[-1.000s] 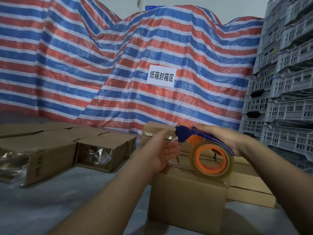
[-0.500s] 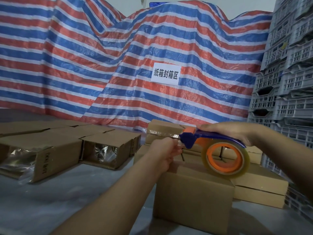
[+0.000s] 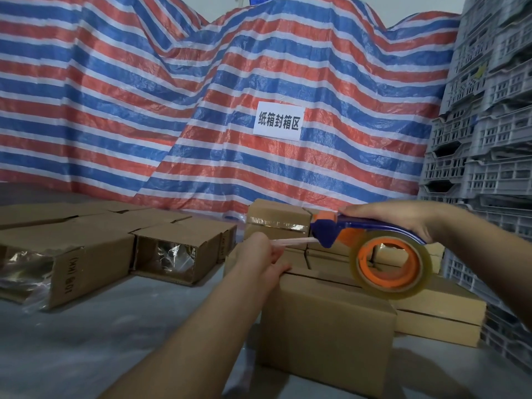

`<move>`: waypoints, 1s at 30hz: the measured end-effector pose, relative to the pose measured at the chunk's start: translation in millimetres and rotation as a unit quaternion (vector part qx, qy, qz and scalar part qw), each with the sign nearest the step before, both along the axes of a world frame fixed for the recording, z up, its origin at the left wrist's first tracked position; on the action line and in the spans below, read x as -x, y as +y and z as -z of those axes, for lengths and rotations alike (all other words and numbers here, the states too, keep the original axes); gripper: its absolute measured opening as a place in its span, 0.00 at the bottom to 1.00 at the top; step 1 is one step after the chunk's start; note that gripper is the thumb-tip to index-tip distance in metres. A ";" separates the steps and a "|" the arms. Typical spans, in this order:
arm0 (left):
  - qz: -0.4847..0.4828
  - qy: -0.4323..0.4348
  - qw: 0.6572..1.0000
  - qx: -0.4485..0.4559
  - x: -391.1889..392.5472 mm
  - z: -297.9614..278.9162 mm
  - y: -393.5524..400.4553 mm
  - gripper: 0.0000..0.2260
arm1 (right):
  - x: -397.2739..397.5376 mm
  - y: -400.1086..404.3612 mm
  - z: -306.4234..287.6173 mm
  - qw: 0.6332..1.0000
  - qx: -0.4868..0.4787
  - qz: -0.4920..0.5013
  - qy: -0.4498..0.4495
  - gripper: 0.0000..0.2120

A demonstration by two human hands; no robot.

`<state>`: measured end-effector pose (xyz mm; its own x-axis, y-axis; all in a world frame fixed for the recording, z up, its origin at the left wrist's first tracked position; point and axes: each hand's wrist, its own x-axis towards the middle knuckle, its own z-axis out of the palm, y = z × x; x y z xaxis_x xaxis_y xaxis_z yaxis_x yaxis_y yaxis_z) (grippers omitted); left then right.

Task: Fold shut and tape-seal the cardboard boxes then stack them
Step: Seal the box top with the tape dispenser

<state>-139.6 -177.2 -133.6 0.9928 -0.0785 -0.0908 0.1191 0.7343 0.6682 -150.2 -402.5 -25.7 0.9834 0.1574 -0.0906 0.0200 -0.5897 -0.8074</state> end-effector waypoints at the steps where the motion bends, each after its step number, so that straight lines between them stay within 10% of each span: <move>1: -0.006 0.001 1.000 0.000 -0.8 0.7 -0.8 0.08 | 2.4 5.2 -0.5 1.000 0.000 0.000 0.030 0.24; 6: -0.001 -0.010 1.000 -0.021 -11.2 8.5 10.5 0.10 | 6.8 19.2 1.9 1.000 0.027 0.005 0.009 0.25; 13: -0.075 -0.057 0.933 -0.349 -25.3 27.2 47.5 0.03 | 4.9 40.6 -1.1 0.984 0.175 -0.013 0.013 0.23; 30: 0.024 -0.032 0.913 -0.405 -19.6 62.5 40.6 0.09 | 5.4 47.1 0.8 0.981 0.193 -0.002 0.006 0.28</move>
<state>-120.0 -136.5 -196.1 0.9952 -0.0558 -0.0803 0.0799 -0.0095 0.9968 -155.6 -355.4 -26.4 0.9813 0.1136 -0.1552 0.0157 -0.8517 -0.5238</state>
